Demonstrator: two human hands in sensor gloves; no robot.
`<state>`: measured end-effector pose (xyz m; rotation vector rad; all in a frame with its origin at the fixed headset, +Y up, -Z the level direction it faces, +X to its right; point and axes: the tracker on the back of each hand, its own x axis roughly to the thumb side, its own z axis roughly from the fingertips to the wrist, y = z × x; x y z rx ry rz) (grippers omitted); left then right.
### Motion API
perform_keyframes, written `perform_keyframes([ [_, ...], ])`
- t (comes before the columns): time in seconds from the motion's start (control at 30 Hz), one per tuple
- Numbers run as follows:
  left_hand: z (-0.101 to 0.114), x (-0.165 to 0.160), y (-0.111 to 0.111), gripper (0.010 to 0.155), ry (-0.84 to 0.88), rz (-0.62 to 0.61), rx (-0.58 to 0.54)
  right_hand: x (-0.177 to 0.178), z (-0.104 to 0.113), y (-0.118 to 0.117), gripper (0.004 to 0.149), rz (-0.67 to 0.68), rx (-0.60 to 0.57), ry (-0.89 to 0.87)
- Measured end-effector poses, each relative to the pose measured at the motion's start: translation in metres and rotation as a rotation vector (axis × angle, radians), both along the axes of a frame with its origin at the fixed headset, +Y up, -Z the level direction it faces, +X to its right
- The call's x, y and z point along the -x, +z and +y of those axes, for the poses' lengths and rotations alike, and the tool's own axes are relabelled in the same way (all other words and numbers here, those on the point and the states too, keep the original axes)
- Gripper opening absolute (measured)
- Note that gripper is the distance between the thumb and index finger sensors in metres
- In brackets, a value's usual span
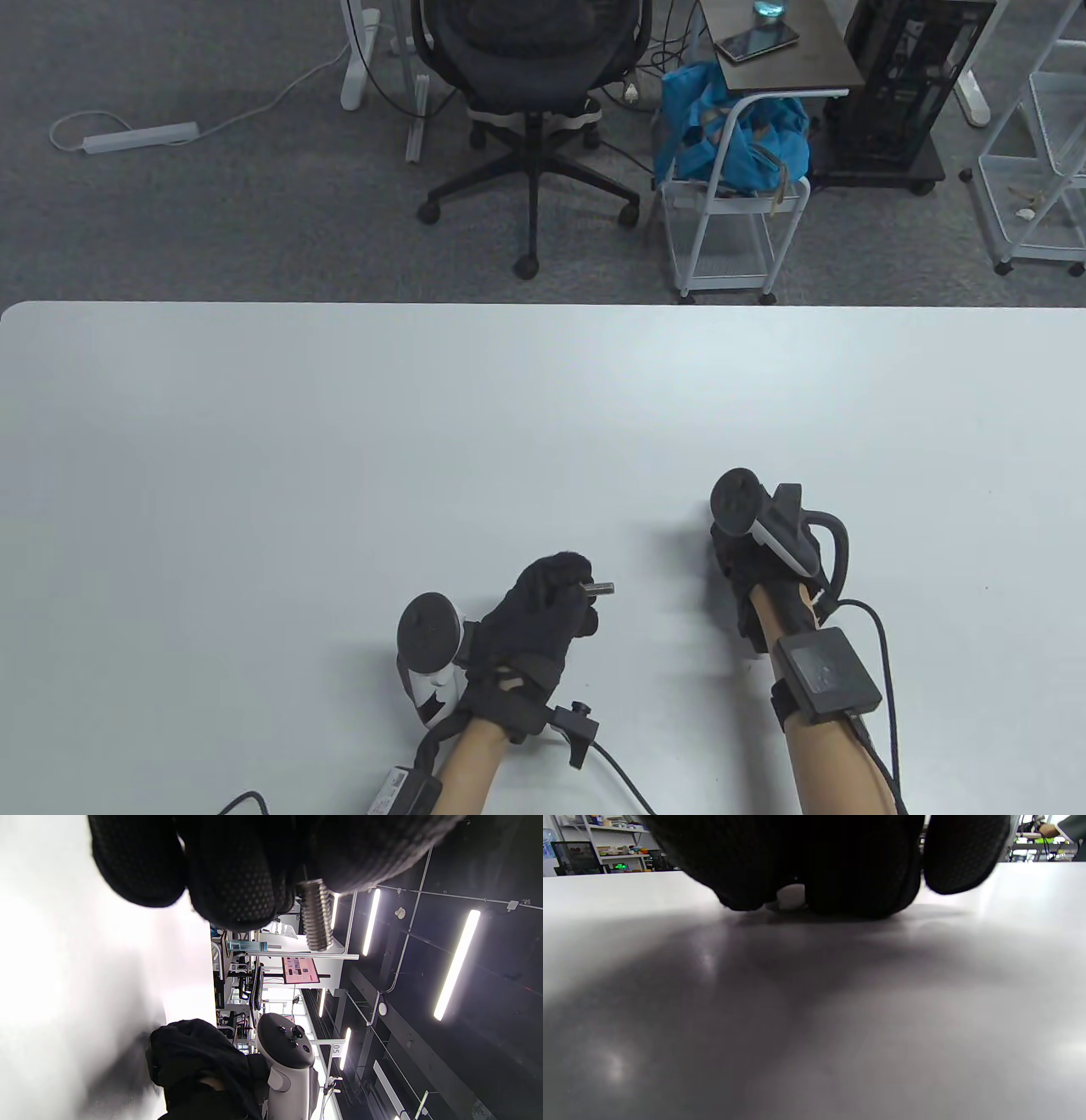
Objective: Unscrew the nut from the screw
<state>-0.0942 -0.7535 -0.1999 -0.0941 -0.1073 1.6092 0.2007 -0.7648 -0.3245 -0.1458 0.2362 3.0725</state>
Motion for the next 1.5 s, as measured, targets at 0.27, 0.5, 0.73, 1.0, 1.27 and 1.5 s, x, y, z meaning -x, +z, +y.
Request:
perform_keyframes([
  [0.27, 0.0, 0.004, 0.0, 0.049, -0.002, 0.011, -0.005, 0.004, -0.002, 0.004, 0.055, 0.043, -0.032, 0.062],
  [0.5, 0.001, 0.005, -0.001, 0.049, 0.015, 0.011, -0.01, 0.006, 0.043, 0.031, 0.069, 0.042, -0.154, -0.195],
  [0.73, -0.001, 0.006, -0.004, 0.049, 0.024, 0.017, -0.003, 0.032, 0.089, 0.09, 0.077, 0.197, -0.282, -0.271],
  [1.0, -0.002, 0.005, -0.004, 0.049, 0.006, 0.04, -0.002, 0.048, 0.068, 0.154, 0.086, 0.31, -0.269, -0.319],
  [1.27, 0.019, 0.007, -0.022, 0.049, -0.311, 0.111, -0.08, 0.038, 0.049, 0.16, 0.081, 0.284, -0.311, -0.366],
  [1.5, 0.044, 0.007, -0.079, 0.048, -0.992, 0.106, -0.1, 0.037, 0.045, 0.16, 0.079, 0.288, -0.313, -0.382],
])
